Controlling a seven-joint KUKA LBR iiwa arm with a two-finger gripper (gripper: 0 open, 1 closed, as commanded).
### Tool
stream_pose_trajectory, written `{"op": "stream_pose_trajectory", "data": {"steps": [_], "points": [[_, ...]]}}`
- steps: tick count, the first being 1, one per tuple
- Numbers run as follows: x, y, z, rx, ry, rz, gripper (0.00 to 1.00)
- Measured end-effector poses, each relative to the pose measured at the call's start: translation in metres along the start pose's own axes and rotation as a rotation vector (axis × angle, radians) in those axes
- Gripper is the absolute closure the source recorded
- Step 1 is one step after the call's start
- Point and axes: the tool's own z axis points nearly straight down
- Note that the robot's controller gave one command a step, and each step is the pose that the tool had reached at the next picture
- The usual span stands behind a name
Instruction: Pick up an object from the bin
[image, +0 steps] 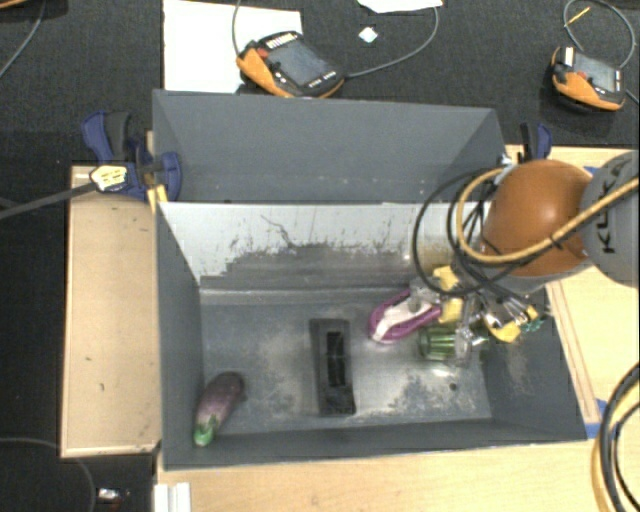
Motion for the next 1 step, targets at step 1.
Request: {"op": "stream_pose_trajectory", "data": {"steps": [1], "points": [[0.0853,-0.0181,0.0292,0.003,-0.009,0.302,0.00]]}}
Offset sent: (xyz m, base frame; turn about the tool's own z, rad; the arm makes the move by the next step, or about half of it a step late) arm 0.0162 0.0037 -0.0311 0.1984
